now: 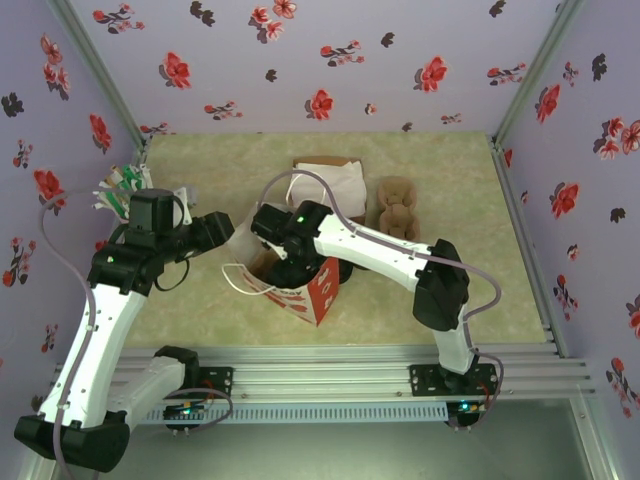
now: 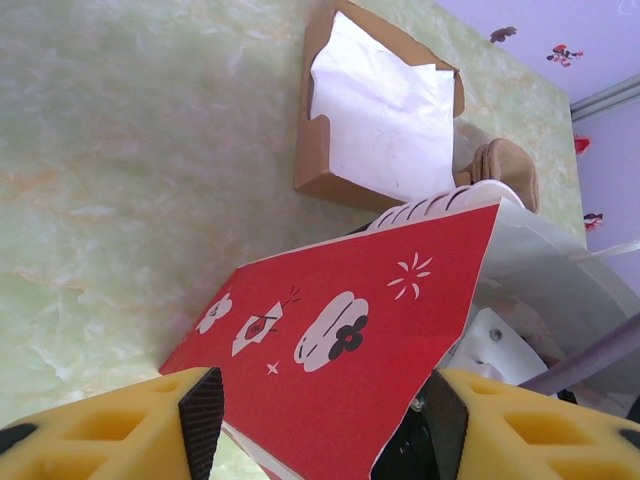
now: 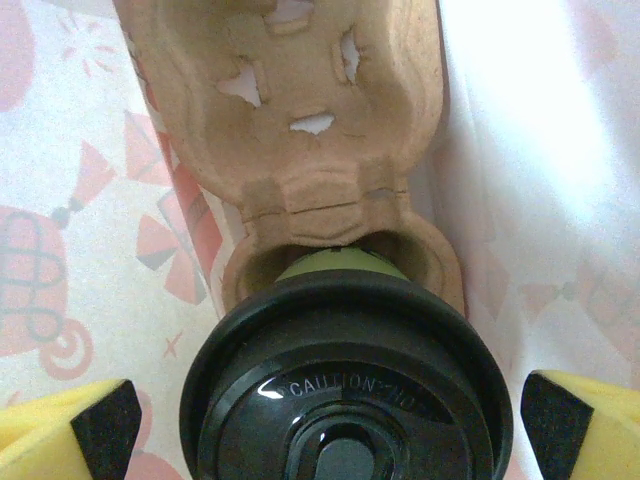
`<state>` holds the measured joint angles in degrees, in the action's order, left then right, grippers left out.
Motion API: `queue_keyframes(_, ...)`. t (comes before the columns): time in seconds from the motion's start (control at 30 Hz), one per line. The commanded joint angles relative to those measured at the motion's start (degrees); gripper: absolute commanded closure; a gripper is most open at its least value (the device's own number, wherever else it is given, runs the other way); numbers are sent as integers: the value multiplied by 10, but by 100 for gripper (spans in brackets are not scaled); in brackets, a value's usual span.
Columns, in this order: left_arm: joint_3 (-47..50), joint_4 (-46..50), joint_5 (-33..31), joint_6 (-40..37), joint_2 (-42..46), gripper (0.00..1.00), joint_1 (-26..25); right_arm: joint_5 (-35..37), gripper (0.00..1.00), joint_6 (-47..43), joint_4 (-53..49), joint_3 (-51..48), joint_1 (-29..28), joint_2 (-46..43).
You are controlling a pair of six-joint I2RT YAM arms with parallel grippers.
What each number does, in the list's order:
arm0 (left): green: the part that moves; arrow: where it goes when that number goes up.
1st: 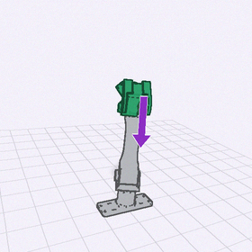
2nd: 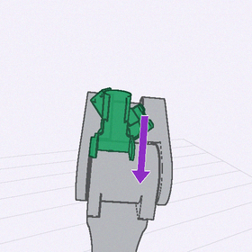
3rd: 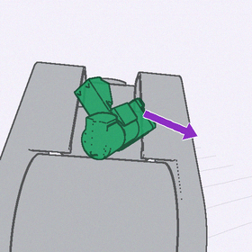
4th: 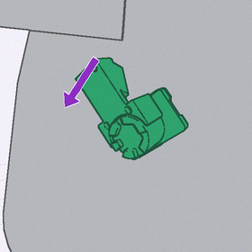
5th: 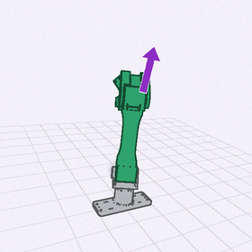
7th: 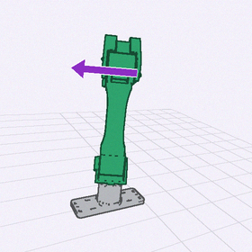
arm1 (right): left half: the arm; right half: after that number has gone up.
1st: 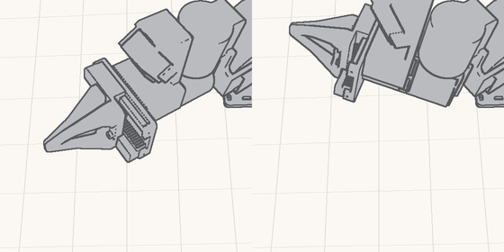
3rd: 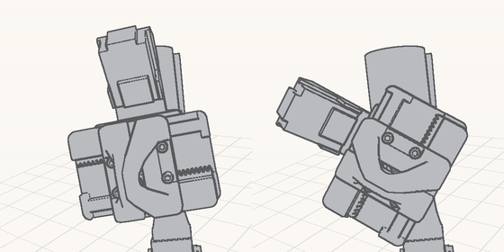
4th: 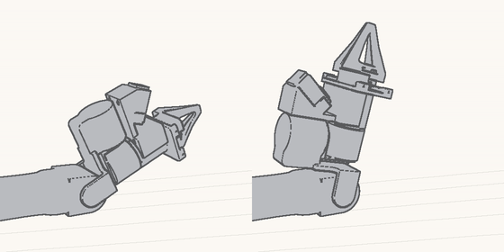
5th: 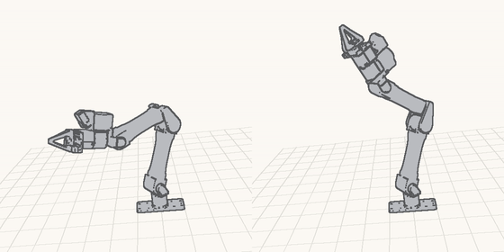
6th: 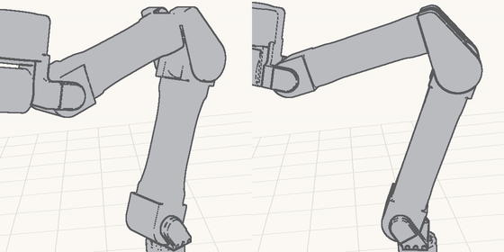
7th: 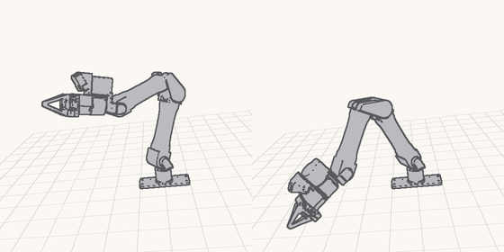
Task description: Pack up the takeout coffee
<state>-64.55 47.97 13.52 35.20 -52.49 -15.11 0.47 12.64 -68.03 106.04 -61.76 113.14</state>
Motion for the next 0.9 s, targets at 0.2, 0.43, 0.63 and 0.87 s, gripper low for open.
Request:
queue_keyframes(0.2, -18, -12, -2, 1, 8, 41, -8, 24, 1, 18, -19, 38, -1, -35)
queue_keyframes(0.43, -25, -10, -2, 1, 8, 41, -11, 29, 1, 28, -20, 49, -3, -60)
queue_keyframes(0.63, -32, -11, 1, 4, 10, 41, -17, 31, 1, 36, -18, 59, -2, -86)
queue_keyframes(0.87, -38, -11, 3, 5, 12, 41, -20, 33, 1, 38, -13, 59, -1, -98)
